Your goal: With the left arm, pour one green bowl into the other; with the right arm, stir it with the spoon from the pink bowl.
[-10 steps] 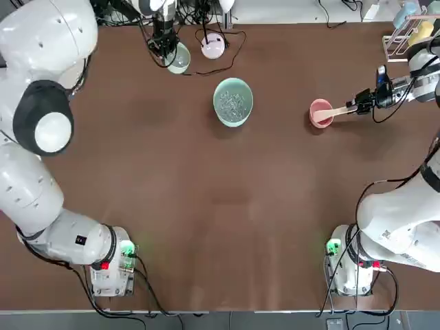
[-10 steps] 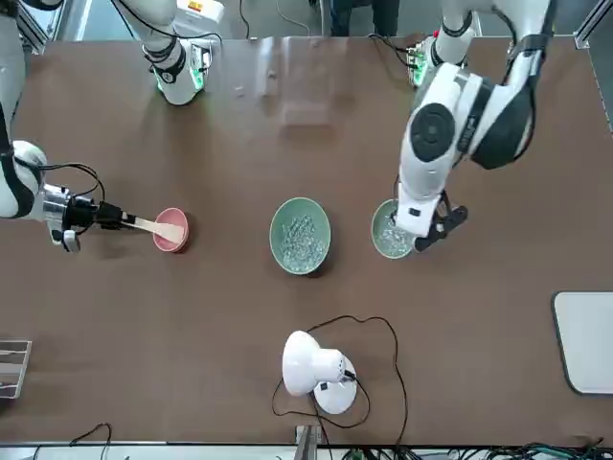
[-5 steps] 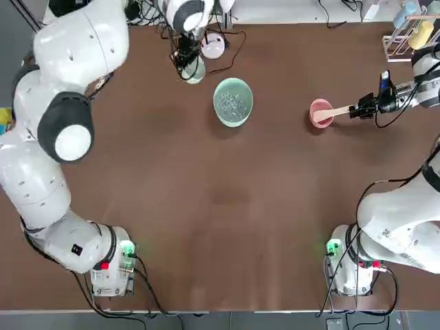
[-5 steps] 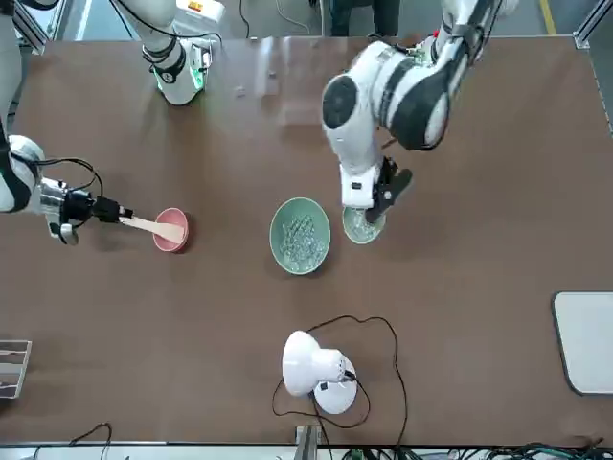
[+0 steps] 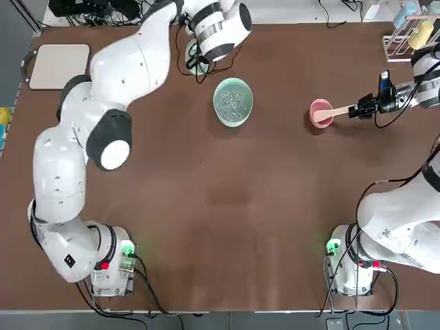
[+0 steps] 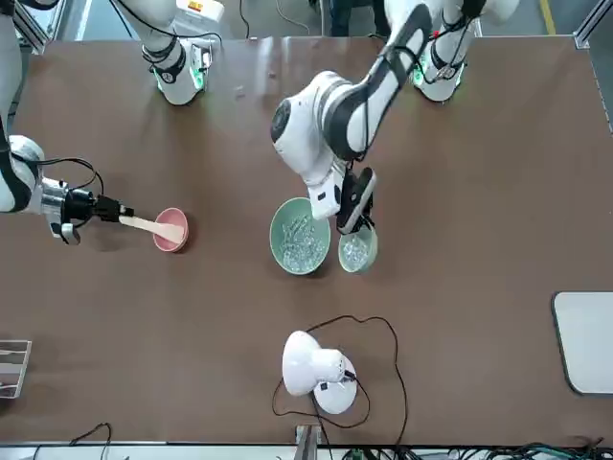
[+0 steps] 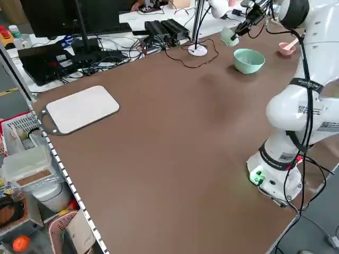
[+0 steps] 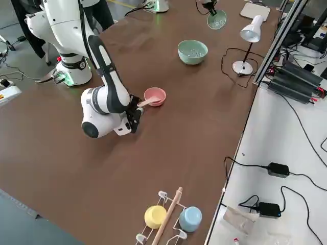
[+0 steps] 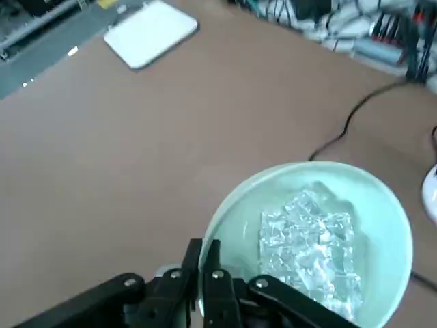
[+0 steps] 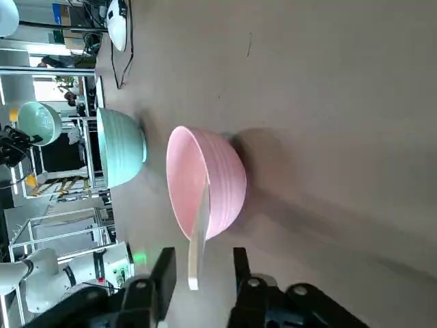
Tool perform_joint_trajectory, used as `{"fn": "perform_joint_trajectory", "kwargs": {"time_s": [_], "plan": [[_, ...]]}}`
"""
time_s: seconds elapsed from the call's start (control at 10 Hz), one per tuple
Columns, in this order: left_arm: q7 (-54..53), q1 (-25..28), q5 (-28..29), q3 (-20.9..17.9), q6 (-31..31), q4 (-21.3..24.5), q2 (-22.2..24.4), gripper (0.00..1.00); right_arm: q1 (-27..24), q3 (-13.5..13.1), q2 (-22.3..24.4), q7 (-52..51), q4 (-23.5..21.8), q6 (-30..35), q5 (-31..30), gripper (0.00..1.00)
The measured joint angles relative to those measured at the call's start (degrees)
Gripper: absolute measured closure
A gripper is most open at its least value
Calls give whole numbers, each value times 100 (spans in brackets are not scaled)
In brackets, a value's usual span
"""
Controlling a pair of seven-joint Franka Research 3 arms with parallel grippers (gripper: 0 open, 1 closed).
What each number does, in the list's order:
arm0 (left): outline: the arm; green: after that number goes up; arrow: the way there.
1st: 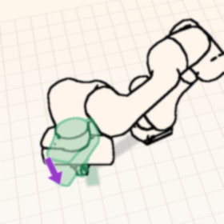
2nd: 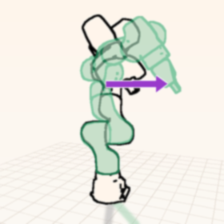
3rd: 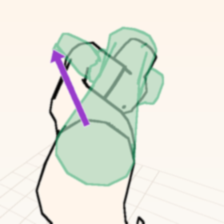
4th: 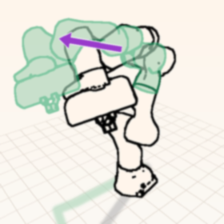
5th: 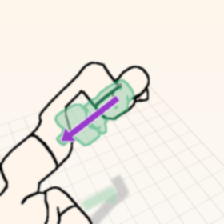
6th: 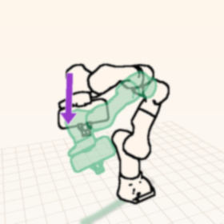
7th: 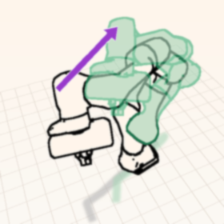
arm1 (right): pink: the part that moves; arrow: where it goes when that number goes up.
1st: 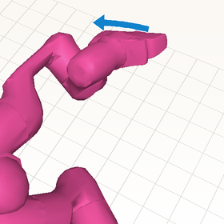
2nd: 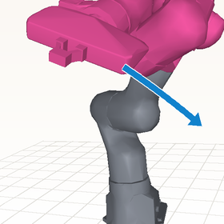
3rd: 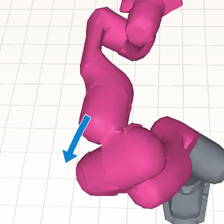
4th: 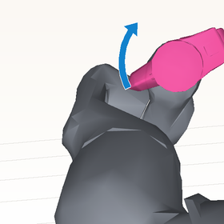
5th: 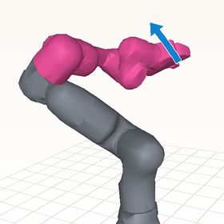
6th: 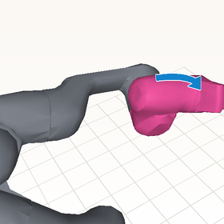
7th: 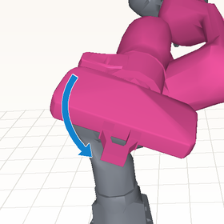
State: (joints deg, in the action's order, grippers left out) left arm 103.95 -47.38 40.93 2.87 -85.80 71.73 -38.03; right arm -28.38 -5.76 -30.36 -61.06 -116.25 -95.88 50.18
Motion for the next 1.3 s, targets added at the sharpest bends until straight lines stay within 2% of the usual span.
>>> {"fn": "perform_joint_trajectory", "kwargs": {"time_s": [0.1,0.2,0.3,0.9,1.3], "plan": [[127,-545,6,-540,0,-11,-26,95,0,-1,0,0,1,-1,0,62],[304,-970,9,-892,2,-27,-43,95,-2,-2,0,0,3,-4,0,62],[538,-1230,66,-1024,3,-34,-66,95,-6,-2,0,0,5,-6,0,62],[1786,-1926,1054,-1053,348,-38,-847,95,-85,-8,0,-3,13,-24,0,62],[1916,-2123,1622,-1126,781,-41,-1140,95,-87,1,0,-5,13,-25,1,62]]}}
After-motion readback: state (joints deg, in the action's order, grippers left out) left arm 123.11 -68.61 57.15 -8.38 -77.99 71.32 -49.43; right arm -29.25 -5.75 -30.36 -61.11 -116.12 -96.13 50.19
